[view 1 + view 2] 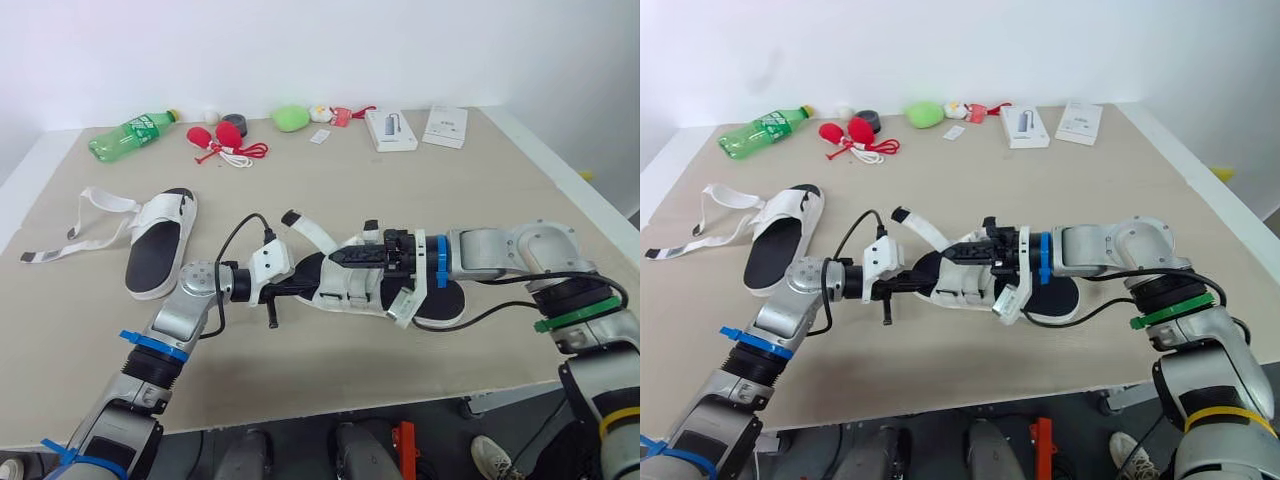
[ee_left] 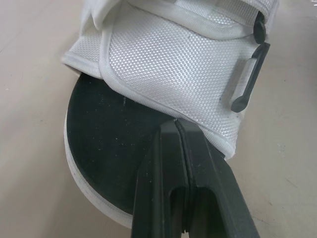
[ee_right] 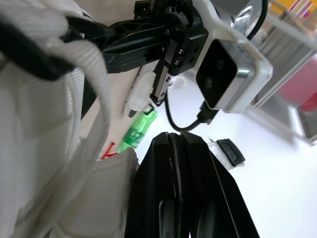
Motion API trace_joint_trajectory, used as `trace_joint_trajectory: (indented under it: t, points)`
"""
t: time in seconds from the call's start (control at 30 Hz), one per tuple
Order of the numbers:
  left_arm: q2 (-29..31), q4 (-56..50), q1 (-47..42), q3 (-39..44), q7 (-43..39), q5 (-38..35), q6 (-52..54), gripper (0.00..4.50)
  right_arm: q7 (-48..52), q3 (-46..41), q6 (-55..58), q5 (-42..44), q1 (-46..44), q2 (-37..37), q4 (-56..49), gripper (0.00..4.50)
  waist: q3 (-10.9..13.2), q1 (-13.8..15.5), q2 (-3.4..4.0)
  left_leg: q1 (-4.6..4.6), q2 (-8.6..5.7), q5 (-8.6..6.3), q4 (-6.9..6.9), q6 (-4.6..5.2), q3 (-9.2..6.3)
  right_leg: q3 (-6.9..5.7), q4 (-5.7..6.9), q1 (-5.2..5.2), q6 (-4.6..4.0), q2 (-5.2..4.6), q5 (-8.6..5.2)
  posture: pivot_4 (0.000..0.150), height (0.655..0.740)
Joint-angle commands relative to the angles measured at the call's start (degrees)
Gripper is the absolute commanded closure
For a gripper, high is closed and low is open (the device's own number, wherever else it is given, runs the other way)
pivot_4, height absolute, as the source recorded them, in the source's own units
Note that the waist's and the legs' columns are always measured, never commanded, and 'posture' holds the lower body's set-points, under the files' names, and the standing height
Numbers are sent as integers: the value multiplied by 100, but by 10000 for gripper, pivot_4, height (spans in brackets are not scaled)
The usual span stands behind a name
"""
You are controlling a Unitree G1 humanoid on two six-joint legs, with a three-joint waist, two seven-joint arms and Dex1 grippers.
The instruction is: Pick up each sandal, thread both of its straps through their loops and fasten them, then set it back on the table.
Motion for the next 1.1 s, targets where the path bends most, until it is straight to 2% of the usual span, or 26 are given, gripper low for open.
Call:
trace_joint_trajectory:
  t: [0.03, 0.07, 0.13, 0.17, 0.27, 0.3, 0.33, 0.4, 0.43, 0.53, 0.57, 0.63, 0.67, 0.77, 0.87, 0.97, 1.1]
  points:
    - [16, 25, 6, -42, 17, 36, 97, 45000, -663, 49, 236, -27, -259, -254, -243, 44308, 0, -2, 0, 0, -1, 0, 0, 0, 2, 4, 0, 0, -1, -1, -8, 1500, 7400]
    - [14, 29, 1, -42, 23, 28, 104, 45000, -580, 78, 163, 147, -286, -263, -144, 44308, 0, -4, 0, 1, -2, 0, 0, 0, 5, 8, 0, 0, 8, -1, -20, 1500, 7400]
    - [10, 34, -9, -47, 31, 18, 112, 45000, -432, 163, 42, 372, -334, -285, -13, 37735, 0, -12, 0, 4, -1, 0, 2, 1, 13, 13, 0, 1, 14, 0, -16, 1500, 7400]
    - [10, 31, -11, -49, 32, 16, 117, 45000, -459, 203, 33, 383, -344, -311, -33, 36149, 0, -15, 0, 5, 0, 1, 2, 3, 16, 15, 0, 2, 25, 0, -9, 1500, 7400]
    - [5, 39, -17, -46, 24, 17, 136, 45000, -295, 254, -219, 776, -330, -379, 32, 21169, 0, -17, -2, 8, 2, 0, 3, 6, 23, 20, 0, 3, 38, 2, -2, 1500, 7400]
    - [6, 50, -21, -43, 20, 18, 137, 45000, -179, 263, -316, 953, -322, -396, 90, 17868, 0, -17, -2, 8, 2, 0, 3, 6, 24, 21, 0, 3, 38, 2, -2, 1500, 7400]
    - [8, 61, -24, -41, 14, 18, 135, 45000, -52, 290, -495, 1172, -317, -431, 160, 12725, 0, -18, -2, 8, 2, 0, 3, 7, 24, 21, 0, 3, 39, 3, -2, 1500, 7400]
    - [11, 72, -29, -39, 6, 17, 135, 45000, 674, 492, -862, 2155, -329, -473, 621, 3431, 0, -24, -3, 9, 2, -1, 2, 8, 32, 23, 0, 5, 40, 4, -1, 1500, 7400]
    - [11, 80, -33, -39, 3, 18, 135, 45000, 996, 593, -1019, 2587, -325, -523, 728, 1293, 0, -28, -4, 11, 3, -1, 3, 8, 40, 23, -2, 9, 41, 5, -1, 1500, 7400]
    - [19, 96, -43, -39, -12, 19, 130, 45000, 2880, 1486, -534, 5407, -195, -802, 885, 1293, 2, -39, -5, 18, 4, -3, 3, 13, 49, 28, -3, 16, 42, 5, 0, 1500, 7400]
    - [22, 101, -45, -40, -19, 19, 129, 45000, 4145, 1672, 680, 7237, 135, -973, 263, 1293, 2, -34, -7, 22, 4, -5, 3, 17, 49, 29, -4, 21, 43, 4, 0, 1500, 7400]
    - [27, 103, -43, -45, -32, 17, 127, 45000, 5732, 1543, 2985, 9951, 497, -1128, -966, 1293, 5, -31, -10, 28, 11, -12, 7, 30, 28, 28, -6, 35, 40, 5, 0, 1500, 7400]
    - [29, 104, -41, -51, -37, 18, 123, 45000, 6286, 1387, 4073, 10901, 576, -1183, -1458, 1293, 4, -36, -9, 31, 15, -19, 14, 42, 22, 31, -6, 38, 35, 2, 3, 1500, 7400]
    - [10, 101, -34, -72, -39, 19, 123, 45000, 7013, 844, 7132, 12747, 247, -1172, -2203, 1293, 4, -39, -8, 36, 28, -20, 19, 43, 22, 13, -5, 37, 3, -15, 24, 1500, 7400]
    - [-10, 125, -59, -77, -43, 18, 123, 45000, 7307, 342, 9004, 13560, -61, -995, -2330, 1293, 4, -6, -8, 33, 51, -14, 23, 51, 8, -36, -6, 39, 4, -20, 15, 1500, 7400]
    - [-12, 172, -91, -75, -55, 24, 101, 45000, 7639, 44, 9936, 13654, -254, -746, -2323, 1293, 3, 2, -8, 25, 84, -11, 22, 53, 13, -63, -6, 40, -35, -18, -11, 1500, 7400]
    - [-18, 198, -110, -77, -70, 30, 84, 45000, 8070, -81, 10637, 13299, -561, -276, -2149, 1293, 2, 15, -4, 4, 95, -11, 15, 53, 20, -78, -3, 17, -23, -1, -3, 1500, 7400]
